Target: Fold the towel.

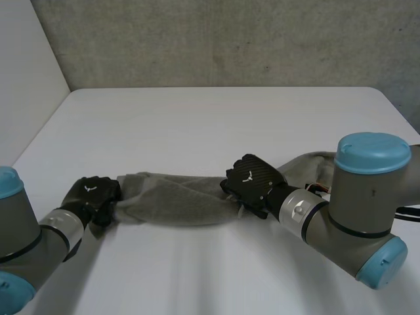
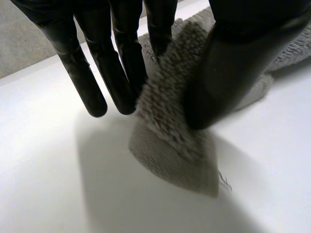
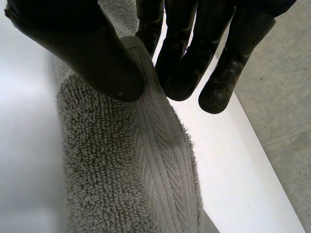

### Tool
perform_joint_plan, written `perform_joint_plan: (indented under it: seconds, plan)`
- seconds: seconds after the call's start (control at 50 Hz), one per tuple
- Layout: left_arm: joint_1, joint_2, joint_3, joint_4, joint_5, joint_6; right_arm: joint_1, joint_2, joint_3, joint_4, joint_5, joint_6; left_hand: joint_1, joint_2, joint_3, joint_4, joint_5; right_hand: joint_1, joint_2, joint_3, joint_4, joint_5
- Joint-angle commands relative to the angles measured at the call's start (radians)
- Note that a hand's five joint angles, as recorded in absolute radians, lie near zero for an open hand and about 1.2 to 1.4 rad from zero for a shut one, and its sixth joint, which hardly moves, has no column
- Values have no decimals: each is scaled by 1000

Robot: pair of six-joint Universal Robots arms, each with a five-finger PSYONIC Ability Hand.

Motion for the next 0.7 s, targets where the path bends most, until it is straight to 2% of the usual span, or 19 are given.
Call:
perform_joint_plan:
  seconds: [0.02,0.06,0.24,0.28,0.34,0.42,0.58,0.66,0.7]
  plan:
    - [0,-1,3,-9,3,-1,-39,-53,16,0,4,98,237,217,221,214,233,86,93,55,59,78]
    - [0,0,3,-12,4,-1,-65,-73,16,3,4,129,371,351,355,348,367,86,93,55,59,78]
    - [15,72,35,-56,6,-10,-174,-254,0,52,2,263,372,352,355,349,368,86,93,55,59,78]
    - [23,184,70,-130,7,-15,-202,-300,-9,70,1,272,372,352,355,349,368,86,93,55,59,78]
    - [27,242,100,-176,6,-23,-254,-386,-50,118,4,283,372,352,355,349,368,86,93,55,59,78]
    - [56,391,230,-306,9,-88,-329,-474,-177,214,4,325,372,352,355,349,368,86,93,55,59,78]
    - [80,465,480,-460,23,-231,-444,-508,-387,367,-16,402,372,352,355,349,368,86,93,55,59,78]
    - [83,450,534,-507,23,-250,-456,-482,-418,408,-21,395,372,352,355,349,368,86,93,55,59,78]
    - [80,364,566,-526,21,-253,-456,-448,-423,414,-19,384,372,352,355,349,368,86,93,55,59,78]
